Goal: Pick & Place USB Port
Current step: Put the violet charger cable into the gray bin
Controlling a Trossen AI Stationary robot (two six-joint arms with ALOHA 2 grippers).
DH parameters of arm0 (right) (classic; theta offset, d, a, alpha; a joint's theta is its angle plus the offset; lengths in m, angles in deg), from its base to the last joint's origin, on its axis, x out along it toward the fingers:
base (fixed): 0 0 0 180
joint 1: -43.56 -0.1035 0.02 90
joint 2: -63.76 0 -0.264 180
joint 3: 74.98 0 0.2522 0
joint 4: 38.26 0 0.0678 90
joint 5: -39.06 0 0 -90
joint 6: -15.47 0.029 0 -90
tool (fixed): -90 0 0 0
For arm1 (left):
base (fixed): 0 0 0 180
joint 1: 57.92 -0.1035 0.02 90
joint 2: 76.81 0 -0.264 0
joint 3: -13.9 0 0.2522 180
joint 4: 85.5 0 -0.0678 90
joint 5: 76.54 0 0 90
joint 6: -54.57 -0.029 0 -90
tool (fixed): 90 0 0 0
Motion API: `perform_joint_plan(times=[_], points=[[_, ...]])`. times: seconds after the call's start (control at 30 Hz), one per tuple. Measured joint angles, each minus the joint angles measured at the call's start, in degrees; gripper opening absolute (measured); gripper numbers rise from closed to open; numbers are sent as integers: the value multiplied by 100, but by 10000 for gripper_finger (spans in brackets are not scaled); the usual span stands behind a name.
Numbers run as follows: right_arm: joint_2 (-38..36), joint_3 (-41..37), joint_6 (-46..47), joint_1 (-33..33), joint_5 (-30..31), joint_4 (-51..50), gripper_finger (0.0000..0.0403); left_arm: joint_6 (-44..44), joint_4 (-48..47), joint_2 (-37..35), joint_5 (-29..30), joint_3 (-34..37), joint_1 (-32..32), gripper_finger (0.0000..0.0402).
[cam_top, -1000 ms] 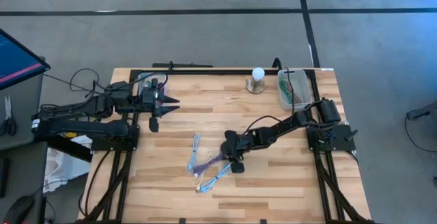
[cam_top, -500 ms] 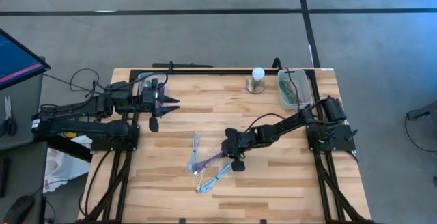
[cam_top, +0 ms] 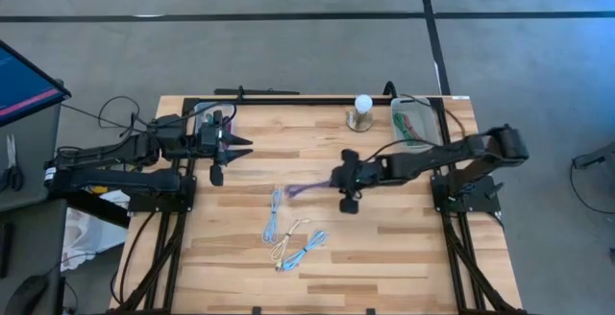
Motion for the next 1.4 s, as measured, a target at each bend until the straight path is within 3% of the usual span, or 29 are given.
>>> perform_joint_plan(times=[0.3, 1.0, 1.4], points=[[-1388, -630, 500, 237, 961, -727, 14, -1, -1, 1, 2, 0, 0, 90], [-3825, -658, 2773, 528, 3225, -4747, 11, -1, -11, 1, 0, 0, 0, 90], [-4484, -658, 3229, 845, 3718, -5040, 11, -1, -23, -1, 0, 0, 0, 90]])
